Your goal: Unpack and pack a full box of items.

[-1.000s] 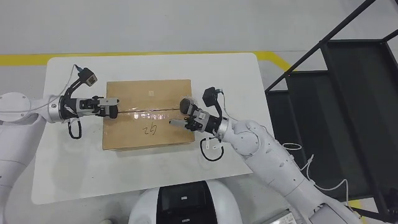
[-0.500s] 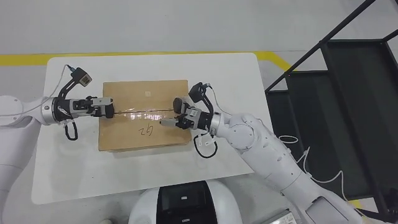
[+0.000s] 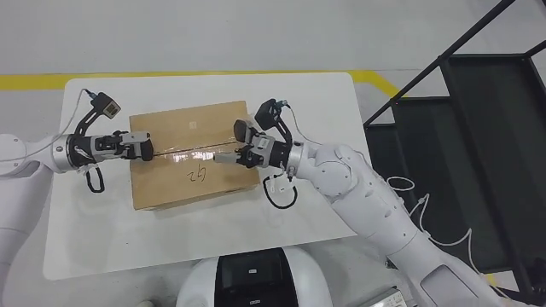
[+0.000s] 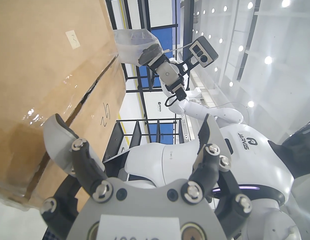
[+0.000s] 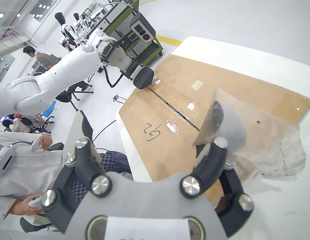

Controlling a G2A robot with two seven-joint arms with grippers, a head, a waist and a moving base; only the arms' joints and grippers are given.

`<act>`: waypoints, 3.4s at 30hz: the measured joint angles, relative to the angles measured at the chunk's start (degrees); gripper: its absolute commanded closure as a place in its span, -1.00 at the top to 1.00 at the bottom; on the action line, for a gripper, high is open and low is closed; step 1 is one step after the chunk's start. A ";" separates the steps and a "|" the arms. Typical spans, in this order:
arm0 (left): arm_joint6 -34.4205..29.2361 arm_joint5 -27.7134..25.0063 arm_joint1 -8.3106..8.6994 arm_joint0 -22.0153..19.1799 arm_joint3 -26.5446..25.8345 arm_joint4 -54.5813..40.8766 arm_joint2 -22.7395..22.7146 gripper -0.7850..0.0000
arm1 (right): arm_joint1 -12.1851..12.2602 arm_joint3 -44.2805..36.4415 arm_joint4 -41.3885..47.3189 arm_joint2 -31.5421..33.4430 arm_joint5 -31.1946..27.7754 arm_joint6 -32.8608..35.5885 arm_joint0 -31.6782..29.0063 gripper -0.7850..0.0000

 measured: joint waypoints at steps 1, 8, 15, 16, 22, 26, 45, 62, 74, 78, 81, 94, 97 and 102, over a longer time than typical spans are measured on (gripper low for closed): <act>0.05 -0.02 -0.01 0.08 0.05 0.02 -0.08 1.00 | 0.07 -0.49 -0.33 0.32 0.33 0.14 -0.14 0.29; -0.03 0.01 -0.02 0.47 0.16 0.12 -0.81 1.00 | 0.64 -4.78 -2.21 2.53 2.48 1.15 -2.26 -1.00; 0.35 -0.24 -0.04 0.88 -0.06 0.43 -1.60 1.00 | 0.55 -6.64 -3.38 2.30 4.90 2.09 -2.38 -1.00; 0.38 -0.29 -0.02 0.98 -0.08 0.45 -1.76 1.00 | 0.44 -6.45 -3.34 1.89 5.01 2.16 -2.08 -1.00; 0.57 -0.28 0.12 1.76 -0.19 0.59 -2.81 1.00 | -0.75 -2.99 -2.94 -2.02 5.98 2.74 1.61 -1.00; 0.51 -0.18 0.22 2.21 -0.35 0.70 -3.50 1.00 | -1.98 0.61 -2.05 -5.53 6.15 3.28 5.03 -1.00; 0.24 0.07 0.09 2.68 -0.16 0.77 -4.83 1.00 | -7.74 16.05 -1.30 -17.06 8.32 4.76 16.09 -1.00; 0.01 0.30 -0.07 3.06 -0.66 0.99 -5.53 1.00 | -11.01 22.25 -1.84 -19.88 8.24 4.18 19.08 1.00; 1.13 -0.32 0.02 4.56 -0.81 -4.48 -9.02 1.00 | -11.68 18.32 -1.80 -18.41 7.24 4.43 18.90 1.00; 2.05 -0.56 0.09 5.53 -0.29 -7.95 -11.14 1.00 | -11.95 18.06 -0.94 -17.74 6.49 4.32 19.00 1.00; 2.87 -0.92 0.16 6.34 0.27 -10.69 -13.06 1.00 | -12.43 18.44 0.18 -17.79 5.17 3.98 19.56 1.00; 3.88 -0.70 0.67 10.86 0.76 -17.12 -20.59 1.00 | -17.74 26.87 3.64 -24.83 2.75 3.99 24.66 1.00; 4.09 -0.38 0.71 11.57 0.19 -16.84 -21.39 1.00 | -19.44 29.74 4.49 -26.46 2.52 3.55 26.08 1.00; 4.34 0.21 0.76 12.64 -0.81 -16.26 -22.56 1.00 | -22.11 34.11 5.50 -28.47 2.32 3.63 28.35 1.00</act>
